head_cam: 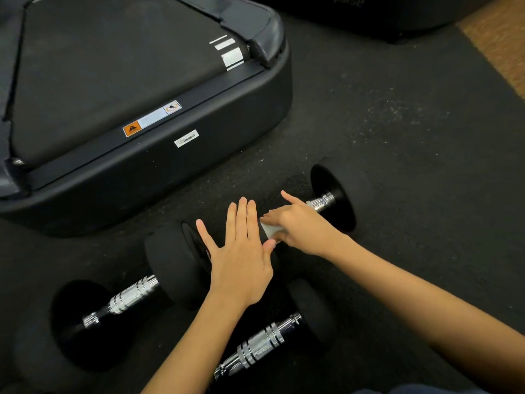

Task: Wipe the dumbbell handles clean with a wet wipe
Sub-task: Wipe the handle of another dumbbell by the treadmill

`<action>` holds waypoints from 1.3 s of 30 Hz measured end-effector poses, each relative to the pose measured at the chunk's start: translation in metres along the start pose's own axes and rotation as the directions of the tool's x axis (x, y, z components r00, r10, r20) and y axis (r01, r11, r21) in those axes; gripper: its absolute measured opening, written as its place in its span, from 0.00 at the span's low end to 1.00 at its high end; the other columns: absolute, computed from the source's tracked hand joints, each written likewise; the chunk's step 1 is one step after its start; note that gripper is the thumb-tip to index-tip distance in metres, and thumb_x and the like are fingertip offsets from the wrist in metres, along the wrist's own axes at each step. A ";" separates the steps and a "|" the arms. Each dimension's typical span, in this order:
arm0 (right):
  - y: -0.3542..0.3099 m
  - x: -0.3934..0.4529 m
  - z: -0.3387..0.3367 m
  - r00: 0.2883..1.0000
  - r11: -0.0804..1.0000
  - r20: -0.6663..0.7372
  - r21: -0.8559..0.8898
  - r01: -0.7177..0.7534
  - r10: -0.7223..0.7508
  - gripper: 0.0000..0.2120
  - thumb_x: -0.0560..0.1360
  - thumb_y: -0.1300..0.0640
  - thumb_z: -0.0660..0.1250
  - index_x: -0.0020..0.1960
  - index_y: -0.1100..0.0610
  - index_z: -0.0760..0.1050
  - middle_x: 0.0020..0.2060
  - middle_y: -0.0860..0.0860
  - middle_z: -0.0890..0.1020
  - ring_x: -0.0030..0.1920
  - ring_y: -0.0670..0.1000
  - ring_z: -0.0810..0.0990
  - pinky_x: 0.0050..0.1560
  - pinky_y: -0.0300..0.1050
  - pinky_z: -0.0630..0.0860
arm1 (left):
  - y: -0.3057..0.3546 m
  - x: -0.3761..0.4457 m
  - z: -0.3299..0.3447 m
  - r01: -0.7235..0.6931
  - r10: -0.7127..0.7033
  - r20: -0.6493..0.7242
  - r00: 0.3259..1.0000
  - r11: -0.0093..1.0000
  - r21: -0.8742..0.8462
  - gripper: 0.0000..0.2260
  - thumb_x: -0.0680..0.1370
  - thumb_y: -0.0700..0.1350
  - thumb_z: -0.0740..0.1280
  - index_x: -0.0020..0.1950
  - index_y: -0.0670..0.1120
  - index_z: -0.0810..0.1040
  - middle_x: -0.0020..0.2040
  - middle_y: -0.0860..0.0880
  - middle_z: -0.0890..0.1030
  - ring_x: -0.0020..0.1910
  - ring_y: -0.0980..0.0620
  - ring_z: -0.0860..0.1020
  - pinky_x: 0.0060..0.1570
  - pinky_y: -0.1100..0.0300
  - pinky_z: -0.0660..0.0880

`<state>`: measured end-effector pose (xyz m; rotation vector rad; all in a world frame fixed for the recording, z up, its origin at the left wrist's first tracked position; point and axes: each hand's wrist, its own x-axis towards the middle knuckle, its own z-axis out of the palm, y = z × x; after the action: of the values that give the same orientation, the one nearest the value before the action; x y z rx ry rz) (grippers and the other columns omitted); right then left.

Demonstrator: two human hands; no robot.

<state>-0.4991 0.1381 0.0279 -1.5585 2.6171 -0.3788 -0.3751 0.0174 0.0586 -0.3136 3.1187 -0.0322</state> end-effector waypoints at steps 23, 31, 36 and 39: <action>0.005 -0.023 0.029 0.872 0.987 -0.469 0.135 -0.087 0.141 0.14 0.75 0.60 0.65 0.59 0.56 0.81 0.53 0.48 0.85 0.59 0.48 0.80 0.76 0.63 0.46 | -0.005 0.005 -0.007 -0.001 0.004 0.072 0.997 0.999 -0.043 0.34 0.74 0.62 0.30 0.77 0.48 0.33 0.79 0.51 0.36 0.77 0.53 0.36 0.68 0.32 0.34; 0.008 -0.029 0.033 0.878 0.995 -0.476 0.096 -0.003 0.048 0.18 0.74 0.63 0.60 0.61 0.59 0.80 0.58 0.52 0.83 0.63 0.50 0.79 0.77 0.57 0.44 | -0.004 0.004 -0.004 -0.001 0.004 0.049 0.999 0.998 -0.061 0.34 0.75 0.62 0.32 0.78 0.48 0.36 0.80 0.52 0.38 0.78 0.53 0.37 0.68 0.32 0.34; -0.012 -0.028 0.039 0.918 0.999 -0.397 0.032 0.015 -0.001 0.21 0.73 0.65 0.67 0.66 0.59 0.76 0.64 0.53 0.79 0.69 0.51 0.73 0.77 0.59 0.44 | -0.005 0.004 -0.005 0.003 -0.001 0.047 0.999 0.998 -0.056 0.34 0.75 0.62 0.32 0.78 0.48 0.36 0.80 0.51 0.38 0.78 0.53 0.37 0.68 0.33 0.34; -0.001 -0.042 0.045 0.891 0.998 -0.453 0.023 0.052 -0.036 0.21 0.75 0.64 0.59 0.66 0.58 0.77 0.65 0.51 0.78 0.69 0.48 0.72 0.78 0.56 0.44 | -0.005 0.003 -0.005 0.003 0.000 0.047 0.999 0.998 -0.059 0.34 0.75 0.61 0.32 0.79 0.48 0.36 0.80 0.51 0.39 0.77 0.53 0.37 0.68 0.33 0.34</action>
<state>-0.4693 0.1668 -0.0184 -1.6913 2.8815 -0.8866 -0.3773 0.0123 0.0632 -0.3127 3.0774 0.0661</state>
